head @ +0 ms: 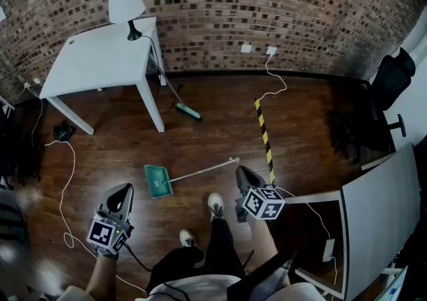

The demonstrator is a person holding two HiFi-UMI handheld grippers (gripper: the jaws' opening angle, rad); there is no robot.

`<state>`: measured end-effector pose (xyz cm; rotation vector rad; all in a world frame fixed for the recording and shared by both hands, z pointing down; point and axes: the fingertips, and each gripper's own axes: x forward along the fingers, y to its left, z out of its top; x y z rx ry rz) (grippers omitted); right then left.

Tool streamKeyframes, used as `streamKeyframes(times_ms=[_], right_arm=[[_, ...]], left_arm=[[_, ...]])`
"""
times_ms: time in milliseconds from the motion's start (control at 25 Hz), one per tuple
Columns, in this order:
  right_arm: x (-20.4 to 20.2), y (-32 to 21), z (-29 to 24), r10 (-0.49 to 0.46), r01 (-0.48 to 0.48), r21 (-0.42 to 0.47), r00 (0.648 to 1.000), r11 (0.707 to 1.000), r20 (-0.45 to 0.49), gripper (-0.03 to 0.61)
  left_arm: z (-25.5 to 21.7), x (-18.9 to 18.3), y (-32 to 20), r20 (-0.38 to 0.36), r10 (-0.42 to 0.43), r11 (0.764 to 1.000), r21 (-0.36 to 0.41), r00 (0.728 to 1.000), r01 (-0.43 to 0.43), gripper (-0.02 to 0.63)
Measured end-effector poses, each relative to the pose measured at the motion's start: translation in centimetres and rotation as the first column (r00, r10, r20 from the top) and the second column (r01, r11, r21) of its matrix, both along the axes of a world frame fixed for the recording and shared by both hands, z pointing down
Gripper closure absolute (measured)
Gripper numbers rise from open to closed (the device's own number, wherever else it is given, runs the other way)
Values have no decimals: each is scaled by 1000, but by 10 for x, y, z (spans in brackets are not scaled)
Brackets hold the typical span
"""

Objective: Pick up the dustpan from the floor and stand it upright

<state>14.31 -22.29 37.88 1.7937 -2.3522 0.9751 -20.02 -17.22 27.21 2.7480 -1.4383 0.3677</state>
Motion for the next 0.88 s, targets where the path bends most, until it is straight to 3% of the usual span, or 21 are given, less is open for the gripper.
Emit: streamKeyframes(times_ms=[160,320,480,600,720,800,880], right_arm=[[5,-22,86,19,-14,-90,998,996,54,560],[14,-47,178,135,-94,-180,963,979,232,558],[13,-69,276,135,-76,-205,947,976,291,557],[15,-85,357,133,-64,-204,929,977,345,557],[19,-102,442,125,-46,-205,913,978,389,554],[20,-114,499,127,-31,-215,887,976,445,545],[16,-123,553,136,-14,-231,841,973,524,478]], left_arm=[[45,8,-28,28,18,1000,-4,999,-17,607],[105,23,-63,64,28,1000,-11,998,-28,607],[180,31,-93,86,36,999,19,996,-38,609],[247,35,-107,155,37,999,-13,987,-35,607],[310,26,-124,198,-3,1000,12,980,1,607],[348,24,-134,200,-11,999,52,980,0,607],[385,25,-139,207,-4,997,80,978,-13,607]])
